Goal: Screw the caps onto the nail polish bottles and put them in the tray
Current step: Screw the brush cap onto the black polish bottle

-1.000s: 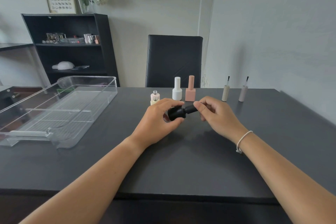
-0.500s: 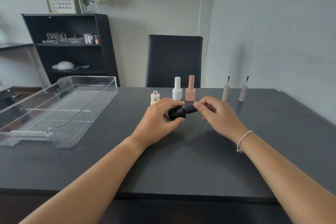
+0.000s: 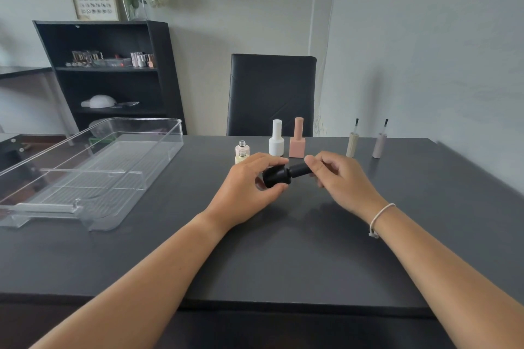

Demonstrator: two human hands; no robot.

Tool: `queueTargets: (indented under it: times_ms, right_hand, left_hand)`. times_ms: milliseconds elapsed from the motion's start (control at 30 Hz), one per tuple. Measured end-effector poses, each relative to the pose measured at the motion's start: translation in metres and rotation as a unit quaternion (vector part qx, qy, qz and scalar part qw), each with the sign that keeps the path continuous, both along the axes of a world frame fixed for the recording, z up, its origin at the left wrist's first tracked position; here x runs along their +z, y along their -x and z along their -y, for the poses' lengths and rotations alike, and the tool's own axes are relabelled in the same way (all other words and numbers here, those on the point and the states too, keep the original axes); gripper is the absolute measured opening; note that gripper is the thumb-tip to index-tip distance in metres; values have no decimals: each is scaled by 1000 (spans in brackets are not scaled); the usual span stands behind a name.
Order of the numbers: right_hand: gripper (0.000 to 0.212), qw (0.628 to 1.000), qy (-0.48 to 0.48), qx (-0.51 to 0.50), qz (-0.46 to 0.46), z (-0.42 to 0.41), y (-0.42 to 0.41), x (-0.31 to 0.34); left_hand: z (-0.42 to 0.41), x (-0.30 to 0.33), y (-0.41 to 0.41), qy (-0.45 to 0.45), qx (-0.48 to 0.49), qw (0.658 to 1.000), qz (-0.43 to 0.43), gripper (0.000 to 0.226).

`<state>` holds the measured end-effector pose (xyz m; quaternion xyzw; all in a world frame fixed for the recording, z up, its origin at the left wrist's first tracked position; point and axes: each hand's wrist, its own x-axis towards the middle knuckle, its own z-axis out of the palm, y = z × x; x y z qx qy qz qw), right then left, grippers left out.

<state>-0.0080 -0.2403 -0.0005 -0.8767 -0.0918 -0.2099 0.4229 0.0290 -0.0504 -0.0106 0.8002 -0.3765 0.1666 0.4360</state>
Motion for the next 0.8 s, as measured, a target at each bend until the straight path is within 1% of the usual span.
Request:
queueTargets:
  times_ms: [33,67,100,167,200,267,300,400,433,467,567,633,667,767,800]
  right_hand:
    - [50,1000,0,-1,1,0,0,0]
    - [48,1000,1,2,5,0,1,0]
    - [40,1000,0,7,11,0,1,0]
    - [14,1000,4,16,26,1,1,-1]
    - [6,999,12,20,31,1,1,-1]
    - [3,999,14,20,32,2,0,-2]
    - [9,999,11,14,28,2,-1,-1]
    - [43,1000,15,-5,0,1,-1,-1]
    - [48,1000,16,-6,-4,1,0,-1]
    - [46,1000,17,-2,-3,0,1,0]
    - [13,999,29,14,19,1,0,-1]
    - [5,999,36,19,28,1,-1,-2]
    - [6,999,34,16,27,1,-1,-2]
    - [35,1000,31,1,1,2,-3,-3]
    - [41,1000,31,-2,-6,1,-2,-2]
  left_hand:
    - [0,0,0,0,0,1000,0,37]
    - [0,0,0,0,1,1000,0,37]
    - [0,0,0,0,2,1000,1,38]
    - [0,0,0,0,3,1000,3,38]
    - [0,0,0,-1,4,1000,4,38]
    - [0,0,0,-7,5,1000,3,38]
    - [0,0,0,-9,4,1000,2,38]
    - [0,1,1,-14,2,1000,1,38]
    - [0,1,1,-15,2,1000,1,38]
    - [0,1,1,-15,3,1000,0,38]
    - [0,1,0,-12,4,1000,0,38]
    - [0,1,0,-15,4,1000,-1,39]
    - [0,1,1,-15,2,1000,-2,38]
    - [0,1,1,-19,-2,1000,-4,38]
    - [0,1,1,-21,-1,1000,-4,38]
